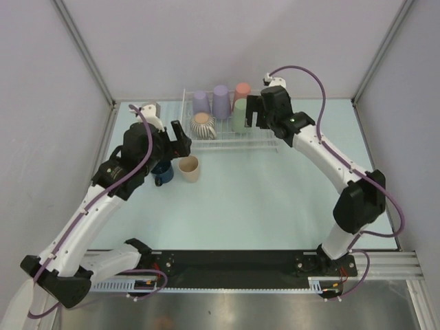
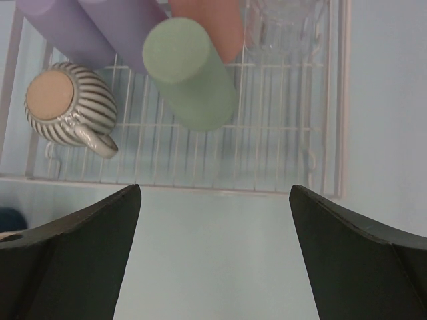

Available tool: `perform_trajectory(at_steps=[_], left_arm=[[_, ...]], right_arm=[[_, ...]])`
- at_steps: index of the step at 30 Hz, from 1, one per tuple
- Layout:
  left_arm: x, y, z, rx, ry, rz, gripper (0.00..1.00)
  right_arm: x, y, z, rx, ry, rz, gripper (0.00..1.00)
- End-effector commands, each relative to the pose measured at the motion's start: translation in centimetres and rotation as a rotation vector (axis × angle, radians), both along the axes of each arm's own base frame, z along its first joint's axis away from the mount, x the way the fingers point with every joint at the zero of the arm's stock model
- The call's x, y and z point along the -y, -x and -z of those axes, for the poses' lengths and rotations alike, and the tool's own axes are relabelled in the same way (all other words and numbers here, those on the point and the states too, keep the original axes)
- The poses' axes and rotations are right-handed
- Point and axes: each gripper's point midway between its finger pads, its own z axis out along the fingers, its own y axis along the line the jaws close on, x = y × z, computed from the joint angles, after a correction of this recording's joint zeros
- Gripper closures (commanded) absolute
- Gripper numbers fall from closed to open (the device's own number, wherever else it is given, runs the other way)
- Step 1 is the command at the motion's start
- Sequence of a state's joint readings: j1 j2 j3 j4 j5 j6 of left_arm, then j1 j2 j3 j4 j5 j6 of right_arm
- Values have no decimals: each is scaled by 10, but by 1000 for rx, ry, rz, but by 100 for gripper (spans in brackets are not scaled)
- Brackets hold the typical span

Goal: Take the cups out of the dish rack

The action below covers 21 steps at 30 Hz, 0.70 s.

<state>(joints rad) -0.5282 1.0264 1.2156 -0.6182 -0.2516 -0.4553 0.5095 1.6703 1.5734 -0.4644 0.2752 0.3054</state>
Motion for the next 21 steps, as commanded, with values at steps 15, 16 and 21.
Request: perform_trajectory(at_steps=[15,16,21], left_arm=[[-3,28,33,-72,45,15,3],[-3,27,35,-75,41,16,3],[-1,25,37,-85,35,20,3]], right_arm=[[-48,-98,16,123,199,11,0],[-47,-101,11,137,205,23,0],[-49,-111,23,127,212,29,0]])
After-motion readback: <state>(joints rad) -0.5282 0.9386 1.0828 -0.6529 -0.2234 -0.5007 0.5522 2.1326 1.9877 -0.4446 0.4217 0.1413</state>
